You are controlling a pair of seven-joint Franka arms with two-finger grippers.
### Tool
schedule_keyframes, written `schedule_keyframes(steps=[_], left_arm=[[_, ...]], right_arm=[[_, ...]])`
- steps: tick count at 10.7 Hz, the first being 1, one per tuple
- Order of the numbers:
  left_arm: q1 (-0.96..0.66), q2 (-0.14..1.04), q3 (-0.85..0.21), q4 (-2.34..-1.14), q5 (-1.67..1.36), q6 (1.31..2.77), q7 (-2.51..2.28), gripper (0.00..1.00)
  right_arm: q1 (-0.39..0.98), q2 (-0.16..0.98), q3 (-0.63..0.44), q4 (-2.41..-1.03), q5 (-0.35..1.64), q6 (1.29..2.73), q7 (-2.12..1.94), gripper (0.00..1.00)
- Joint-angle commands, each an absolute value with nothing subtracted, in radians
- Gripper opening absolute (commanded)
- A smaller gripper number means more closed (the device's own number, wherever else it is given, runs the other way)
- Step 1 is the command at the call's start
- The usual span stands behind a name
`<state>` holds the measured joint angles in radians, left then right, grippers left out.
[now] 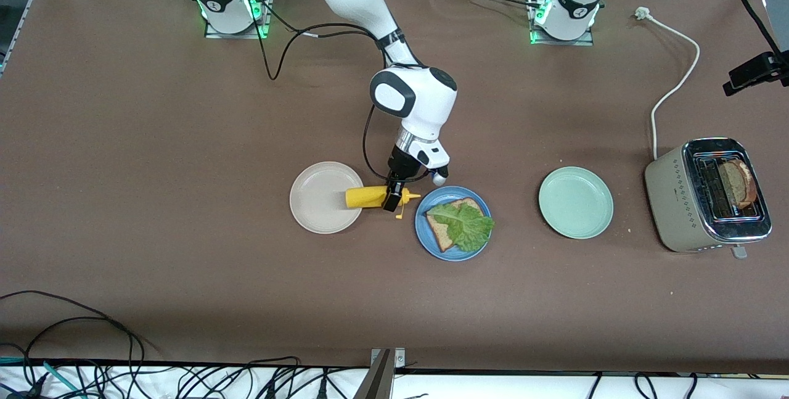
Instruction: Make sandwich in blue plate with both arms
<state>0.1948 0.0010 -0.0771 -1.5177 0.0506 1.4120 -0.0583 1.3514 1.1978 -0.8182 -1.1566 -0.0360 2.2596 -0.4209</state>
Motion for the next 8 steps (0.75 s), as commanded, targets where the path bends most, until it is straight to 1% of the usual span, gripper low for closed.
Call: schedule_keyframes(steps=[1, 3, 4, 5, 8], left_arm=[[0.207, 0.009, -0.08, -1.502, 0.029, 1.397, -0.051, 1.0], [0.207, 0.009, -0.08, -1.502, 0.029, 1.397, -0.051, 1.0], [0.207, 0.009, -0.08, -1.502, 0.029, 1.397, -0.051, 1.0], [0.207, 0.008, -0.08, -1.502, 0.029, 1.397, -0.051, 1.0], [0.207, 0.008, -0.08, -1.502, 0.029, 1.397, -0.051, 1.0]], right_arm=[[1.351, 1.149, -0.828, -1.129, 0.006, 2.194, -0.391, 0.0], [1.356, 1.036, -0.859, -1.137, 0.138, 2.096, -0.338, 0.0], [1.356, 0.961, -0.862, -1.162, 0.161, 2.047, -0.328, 0.0], [1.356, 0.854, -0.861, -1.225, 0.173, 2.019, -0.331, 0.0], [1.348, 0.494, -0.861, -1.513, 0.179, 2.025, -0.383, 0.0]])
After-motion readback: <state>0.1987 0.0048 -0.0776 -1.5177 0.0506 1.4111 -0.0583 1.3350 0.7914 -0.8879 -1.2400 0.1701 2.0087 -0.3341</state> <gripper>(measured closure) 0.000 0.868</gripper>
